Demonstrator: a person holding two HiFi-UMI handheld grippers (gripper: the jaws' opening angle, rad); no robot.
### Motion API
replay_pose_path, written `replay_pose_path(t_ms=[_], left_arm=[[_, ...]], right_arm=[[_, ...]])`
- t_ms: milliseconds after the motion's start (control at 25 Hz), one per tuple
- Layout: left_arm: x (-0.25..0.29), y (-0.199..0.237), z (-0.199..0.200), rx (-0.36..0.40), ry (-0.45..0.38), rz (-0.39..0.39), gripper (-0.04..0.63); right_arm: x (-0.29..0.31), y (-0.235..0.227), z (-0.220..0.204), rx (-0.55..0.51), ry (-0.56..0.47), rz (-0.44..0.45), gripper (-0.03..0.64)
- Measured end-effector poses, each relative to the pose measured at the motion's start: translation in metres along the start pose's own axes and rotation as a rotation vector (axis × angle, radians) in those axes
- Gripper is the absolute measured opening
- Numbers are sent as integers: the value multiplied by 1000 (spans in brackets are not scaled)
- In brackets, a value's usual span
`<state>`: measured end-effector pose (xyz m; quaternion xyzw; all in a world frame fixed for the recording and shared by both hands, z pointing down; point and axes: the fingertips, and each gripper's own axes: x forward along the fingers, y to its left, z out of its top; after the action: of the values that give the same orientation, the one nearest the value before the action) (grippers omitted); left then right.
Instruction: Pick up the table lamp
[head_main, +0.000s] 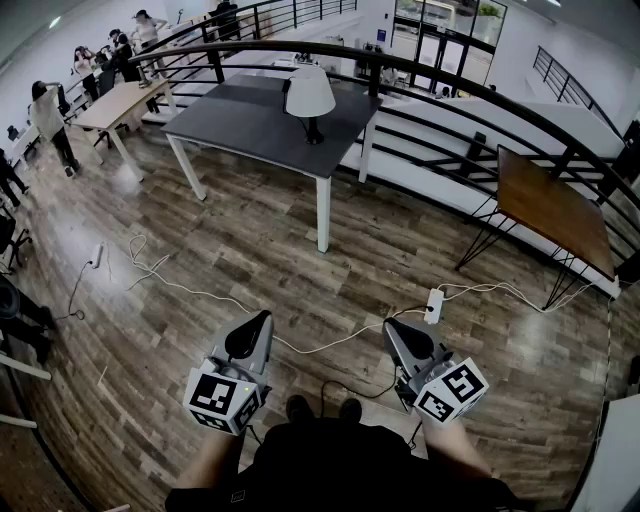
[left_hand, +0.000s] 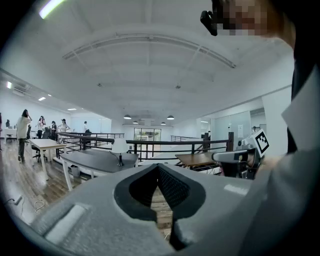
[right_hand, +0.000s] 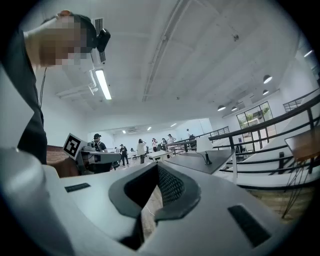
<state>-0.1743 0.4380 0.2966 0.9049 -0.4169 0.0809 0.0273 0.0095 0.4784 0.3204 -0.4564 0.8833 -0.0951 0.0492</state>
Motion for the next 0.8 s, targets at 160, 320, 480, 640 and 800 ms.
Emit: replay_pose_path(t_ms=[160, 320, 480, 640, 800], left_arm=[[7, -13, 7, 2, -3, 2, 5], [9, -28, 8, 7, 1, 16, 5], [8, -44, 7, 5, 2, 34, 5], [9, -60, 10, 9, -1, 50, 5], [13, -71, 8, 14, 4, 53, 5]], right_arm=[[-9, -9, 6, 0, -5, 3, 12], [-25, -17, 6, 10, -14, 11, 12], [-42, -21, 8, 16, -28, 48, 12], [-59, -29, 12, 17, -46, 61, 12], [-70, -37, 12, 30, -53, 63, 14]])
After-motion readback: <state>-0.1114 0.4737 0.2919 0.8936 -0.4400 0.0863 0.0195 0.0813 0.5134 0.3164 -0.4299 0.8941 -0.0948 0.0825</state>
